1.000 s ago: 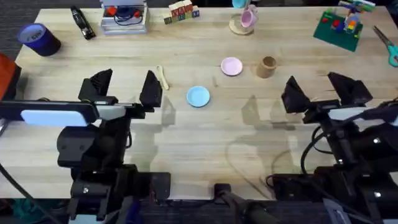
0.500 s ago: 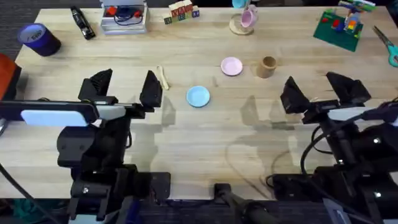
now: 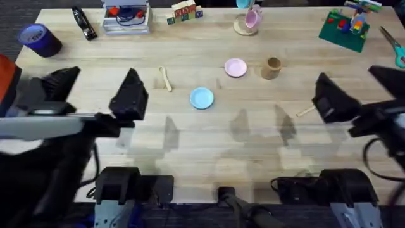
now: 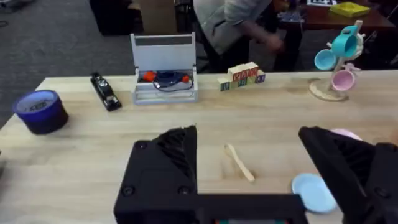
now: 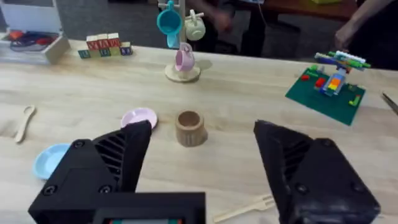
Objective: Pick up a utensil and set it on the pink plate, then put the other utensil in the container.
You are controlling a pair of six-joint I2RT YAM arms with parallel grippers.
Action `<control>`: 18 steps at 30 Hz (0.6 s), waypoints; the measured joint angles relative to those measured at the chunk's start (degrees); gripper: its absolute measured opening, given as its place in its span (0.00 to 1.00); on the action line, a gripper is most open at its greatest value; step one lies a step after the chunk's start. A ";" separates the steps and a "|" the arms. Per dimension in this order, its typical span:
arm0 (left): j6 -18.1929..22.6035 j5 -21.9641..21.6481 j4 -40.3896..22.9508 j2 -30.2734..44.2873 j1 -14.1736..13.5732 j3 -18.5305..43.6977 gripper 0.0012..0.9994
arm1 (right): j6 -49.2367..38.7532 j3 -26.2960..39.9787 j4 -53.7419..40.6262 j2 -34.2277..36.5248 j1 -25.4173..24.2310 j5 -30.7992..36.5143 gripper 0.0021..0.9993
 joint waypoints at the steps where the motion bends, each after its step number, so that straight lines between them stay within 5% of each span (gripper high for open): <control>1: 0.01 0.00 -2.34 1.30 0.00 2.49 1.00 | 0.00 2.12 -1.37 1.52 0.00 0.00 1.00; 18: -1.22 -0.02 -29.86 36.22 0.00 38.30 1.00 | 0.01 34.00 -24.14 31.89 0.00 -0.01 1.00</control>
